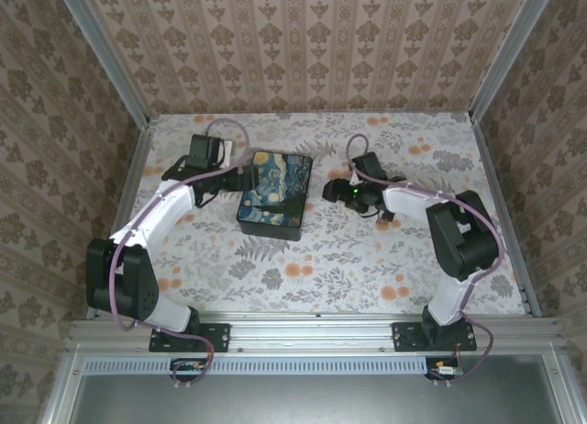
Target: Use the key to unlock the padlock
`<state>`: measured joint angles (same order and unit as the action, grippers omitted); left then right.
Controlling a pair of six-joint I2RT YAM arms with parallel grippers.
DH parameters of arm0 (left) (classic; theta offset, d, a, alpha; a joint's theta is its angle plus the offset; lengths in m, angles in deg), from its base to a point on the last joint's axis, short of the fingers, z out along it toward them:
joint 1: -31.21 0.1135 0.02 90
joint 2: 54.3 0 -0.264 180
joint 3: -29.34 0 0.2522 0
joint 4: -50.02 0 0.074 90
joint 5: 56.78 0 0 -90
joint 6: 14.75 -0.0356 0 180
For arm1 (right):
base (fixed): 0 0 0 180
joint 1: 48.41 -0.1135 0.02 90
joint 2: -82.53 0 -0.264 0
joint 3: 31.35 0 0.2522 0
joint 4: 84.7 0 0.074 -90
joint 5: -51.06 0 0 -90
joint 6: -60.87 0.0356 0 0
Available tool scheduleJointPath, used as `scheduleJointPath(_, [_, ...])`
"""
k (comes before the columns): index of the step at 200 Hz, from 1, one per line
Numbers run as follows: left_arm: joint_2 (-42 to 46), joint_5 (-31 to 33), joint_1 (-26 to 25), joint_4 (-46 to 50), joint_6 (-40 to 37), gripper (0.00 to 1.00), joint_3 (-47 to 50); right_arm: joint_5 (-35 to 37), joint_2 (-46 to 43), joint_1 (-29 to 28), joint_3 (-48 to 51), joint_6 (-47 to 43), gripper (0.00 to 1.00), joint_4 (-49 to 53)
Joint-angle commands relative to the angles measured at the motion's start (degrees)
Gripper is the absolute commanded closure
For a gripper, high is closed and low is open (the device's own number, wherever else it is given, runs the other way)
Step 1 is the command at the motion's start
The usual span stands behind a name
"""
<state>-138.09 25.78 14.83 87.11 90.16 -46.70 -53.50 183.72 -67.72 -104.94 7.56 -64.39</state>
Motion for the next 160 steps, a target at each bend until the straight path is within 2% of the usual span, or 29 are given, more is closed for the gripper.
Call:
scheduleJointPath(1, [5.57,10.65,3.30,-12.48,-4.26,0.00,8.96,10.44,-8.10,2.82,1.98,-9.90,0.00,6.59])
scheduleJointPath(10, [7.47,12.85,4.85,-19.34,-7.99,0.00,14.12,14.80,-12.24,4.23,4.82,-12.72,0.00,4.86])
scheduleJointPath(23, [9.15,14.11,6.65,-27.91,-15.13,0.00,20.20,19.15,-18.90,5.92,11.67,-18.03,0.00,-3.17])
scheduleJointPath(38, [8.38,16.65,8.21,-32.65,-20.25,0.00,23.61,25.38,-25.49,6.35,20.92,-25.01,0.00,-16.62])
scheduleJointPath(43, [7.86,17.64,8.85,-33.69,-20.34,0.00,24.39,27.39,-26.75,7.08,22.38,-23.94,0.00,-18.18])
scheduleJointPath(62, [5.36,14.91,10.88,-45.17,-19.61,0.00,29.47,25.23,-28.92,11.76,24.87,-23.31,0.00,-21.23])
scheduleJointPath(72, [3.32,14.85,11.68,-51.33,-19.84,0.00,31.48,24.91,-29.41,12.32,25.10,-27.39,0.00,-20.99])
scheduleJointPath(86, [0.43,10.08,14.12,-58.82,-18.79,0.00,33.65,27.63,-29.99,12.58,27.43,-33.08,0.00,-21.83])
scheduleJointPath(96, [-1.69,6.95,15.41,-64.05,-18.34,0.00,35.92,28.79,-29.93,13.44,32.49,-35.43,0.00,-29.91])
scheduleJointPath(109, [-5.50,7.04,15.66,-78.72,-18.77,0.00,41.19,26.97,-28.04,15.98,38.73,-34.68,0.00,-43.24])
scheduleJointPath(117, [-3.59,6.99,15.94,-75.42,-17.51,0.00,41.36,26.94,-28.65,16.19,39.30,-34.95,0.00,-43.96])
scheduleJointPath(126, [-4.80,7.41,15.80,-76.42,-18.15,0.00,40.60,25.31,-27.21,16.43,41.44,-35.61,0.00,-51.90])
scheduleJointPath(132, [-4.57,7.73,15.70,-73.09,-18.20,0.00,39.09,23.42,-25.26,17.38,41.55,-34.60,0.00,-54.27])
scheduleJointPath(137, [-4.08,7.87,15.53,-71.01,-17.93,0.00,38.76,23.04,-22.62,17.46,41.74,-34.37,0.00,-57.02])
scheduleJointPath(150, [-4.61,8.98,15.19,-73.36,-18.39,0.00,39.33,23.03,-12.93,17.00,41.96,-34.89,0.00,-66.69])
scheduleJointPath(154, [-4.26,9.26,15.01,-72.56,-18.12,0.00,39.19,25.19,-10.92,16.28,41.46,-35.22,0.00,-69.94])
scheduleJointPath(160, [-4.33,8.93,15.18,-72.31,-17.96,0.00,39.08,25.40,-12.24,16.19,39.78,-35.02,0.00,-64.41])
